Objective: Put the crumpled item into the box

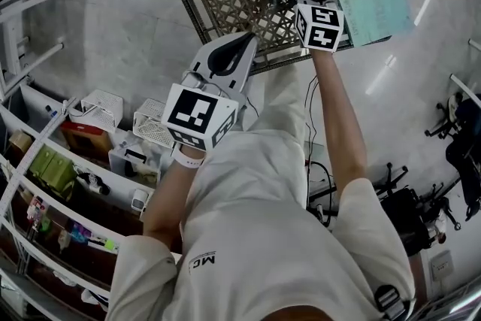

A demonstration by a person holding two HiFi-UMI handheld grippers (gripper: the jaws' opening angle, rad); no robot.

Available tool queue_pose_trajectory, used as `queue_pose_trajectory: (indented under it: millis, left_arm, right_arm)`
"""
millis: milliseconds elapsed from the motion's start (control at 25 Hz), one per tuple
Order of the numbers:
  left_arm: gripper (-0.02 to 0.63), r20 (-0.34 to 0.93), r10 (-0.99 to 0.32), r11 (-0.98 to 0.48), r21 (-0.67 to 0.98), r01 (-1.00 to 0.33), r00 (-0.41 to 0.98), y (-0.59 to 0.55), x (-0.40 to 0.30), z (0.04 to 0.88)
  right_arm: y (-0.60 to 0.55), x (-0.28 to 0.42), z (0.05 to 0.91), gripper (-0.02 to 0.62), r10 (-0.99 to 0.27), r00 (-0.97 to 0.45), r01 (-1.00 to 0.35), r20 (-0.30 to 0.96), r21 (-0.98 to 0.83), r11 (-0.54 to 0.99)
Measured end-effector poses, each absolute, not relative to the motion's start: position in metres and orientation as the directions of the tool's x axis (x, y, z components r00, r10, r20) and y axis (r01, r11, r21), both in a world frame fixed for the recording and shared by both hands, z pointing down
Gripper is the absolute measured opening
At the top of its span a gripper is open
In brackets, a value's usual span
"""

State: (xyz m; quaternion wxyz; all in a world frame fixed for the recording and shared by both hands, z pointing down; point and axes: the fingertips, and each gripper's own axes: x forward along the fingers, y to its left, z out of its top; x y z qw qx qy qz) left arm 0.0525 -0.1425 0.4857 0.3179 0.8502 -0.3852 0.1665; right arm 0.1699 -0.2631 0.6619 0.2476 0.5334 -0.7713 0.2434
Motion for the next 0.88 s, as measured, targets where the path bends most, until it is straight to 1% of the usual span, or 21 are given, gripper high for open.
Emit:
queue_pose_trajectory:
  millis: [200,400,880]
  left_arm:
    - [0.025,0.516,-0.54,-0.53,0.406,-0.744,0.666,-0.136,0.058,0.476]
    - [0.025,0.496,-0.545,-0.549,0.397,-0.735,0.676,-0.134,0.057,0.456]
    - [0.025,0.439,-0.565,-0.583,0.388,-0.714,0.699,-0.113,0.06,0.425]
  right_arm:
    - [-0.246,0.169,0.636,0.035,-0.699,-0.364,-0.927,0.616,-0.166,0.337]
    - [-0.234,0.171,0.589,0.034,-0.724,-0.375,-0.92,0.58,-0.132,0.37]
    - [-0.187,0.174,0.478,0.031,-0.802,-0.395,-0.915,0.448,-0.111,0.388]
